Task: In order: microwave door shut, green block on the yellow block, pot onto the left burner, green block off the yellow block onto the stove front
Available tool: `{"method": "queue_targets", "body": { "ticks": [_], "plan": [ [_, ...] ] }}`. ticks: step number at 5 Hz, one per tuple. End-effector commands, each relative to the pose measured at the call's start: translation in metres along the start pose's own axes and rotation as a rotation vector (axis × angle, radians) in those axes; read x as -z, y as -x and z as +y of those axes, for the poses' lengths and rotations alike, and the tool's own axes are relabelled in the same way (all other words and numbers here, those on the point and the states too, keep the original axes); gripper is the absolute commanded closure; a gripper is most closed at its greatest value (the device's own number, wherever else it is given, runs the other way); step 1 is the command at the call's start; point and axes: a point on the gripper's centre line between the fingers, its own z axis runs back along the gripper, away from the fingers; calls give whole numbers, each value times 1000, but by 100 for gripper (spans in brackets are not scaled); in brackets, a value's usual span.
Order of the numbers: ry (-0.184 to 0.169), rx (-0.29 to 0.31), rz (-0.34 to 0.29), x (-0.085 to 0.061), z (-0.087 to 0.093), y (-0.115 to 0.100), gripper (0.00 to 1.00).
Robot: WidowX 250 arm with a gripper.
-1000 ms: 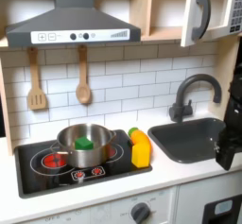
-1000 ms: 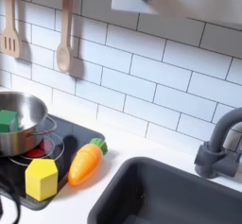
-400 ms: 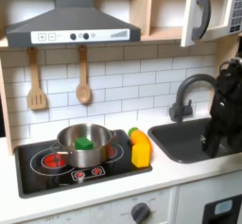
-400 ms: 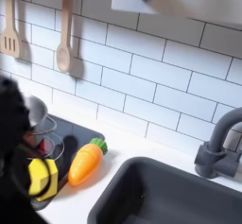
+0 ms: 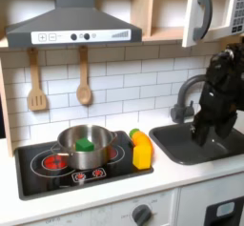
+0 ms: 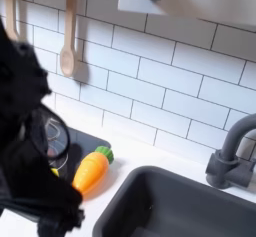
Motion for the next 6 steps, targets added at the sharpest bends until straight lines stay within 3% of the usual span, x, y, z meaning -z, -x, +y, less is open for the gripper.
{"method": "queue_targets", "body": {
  "ticks": [1, 4, 5, 6],
  "plan": [
    [-21, -25, -24, 1, 6, -14, 0],
    [-30, -89, -75, -7, 7, -42, 0],
    [-53, -131, -75, -5, 11, -58, 0],
    [-47, -147, -65, 3, 10, -68, 0]
  ]
}}
